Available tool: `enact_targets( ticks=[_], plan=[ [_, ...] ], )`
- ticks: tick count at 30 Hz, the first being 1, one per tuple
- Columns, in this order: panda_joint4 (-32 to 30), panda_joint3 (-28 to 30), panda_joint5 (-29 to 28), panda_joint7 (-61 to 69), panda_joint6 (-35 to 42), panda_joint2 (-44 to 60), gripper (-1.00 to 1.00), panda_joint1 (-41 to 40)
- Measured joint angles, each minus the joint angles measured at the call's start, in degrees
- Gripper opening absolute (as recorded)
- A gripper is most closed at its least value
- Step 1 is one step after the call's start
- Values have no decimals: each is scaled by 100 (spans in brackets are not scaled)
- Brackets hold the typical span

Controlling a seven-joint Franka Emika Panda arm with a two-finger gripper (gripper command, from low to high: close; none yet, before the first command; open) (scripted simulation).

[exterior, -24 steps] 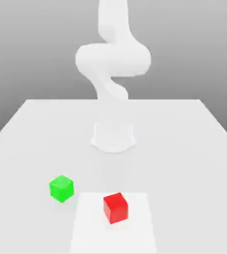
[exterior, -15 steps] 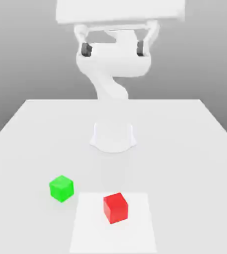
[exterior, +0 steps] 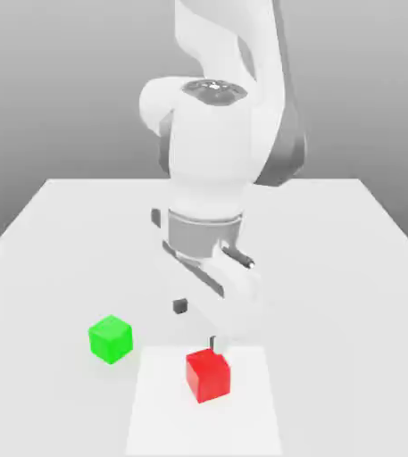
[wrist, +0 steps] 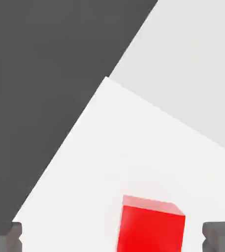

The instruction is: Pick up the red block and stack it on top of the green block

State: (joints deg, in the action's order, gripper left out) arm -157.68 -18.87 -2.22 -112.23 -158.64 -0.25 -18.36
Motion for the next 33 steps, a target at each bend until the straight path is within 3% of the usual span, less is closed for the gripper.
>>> enact_targets(
  ticks=[5,11,12,19,29,33],
  plan=[
    [22,204,-362,-491,-510,637,0,106],
    [137,932,-1125,-1053,-1163,1451,0,657],
    [146,1010,-1189,-1098,-1223,1526,-100,720],
    [145,998,-1176,-1091,-1226,1512,-100,712],
    [-57,415,45,-194,-223,266,-100,426],
    [-373,875,4,164,98,-299,-100,-64]
  ],
)
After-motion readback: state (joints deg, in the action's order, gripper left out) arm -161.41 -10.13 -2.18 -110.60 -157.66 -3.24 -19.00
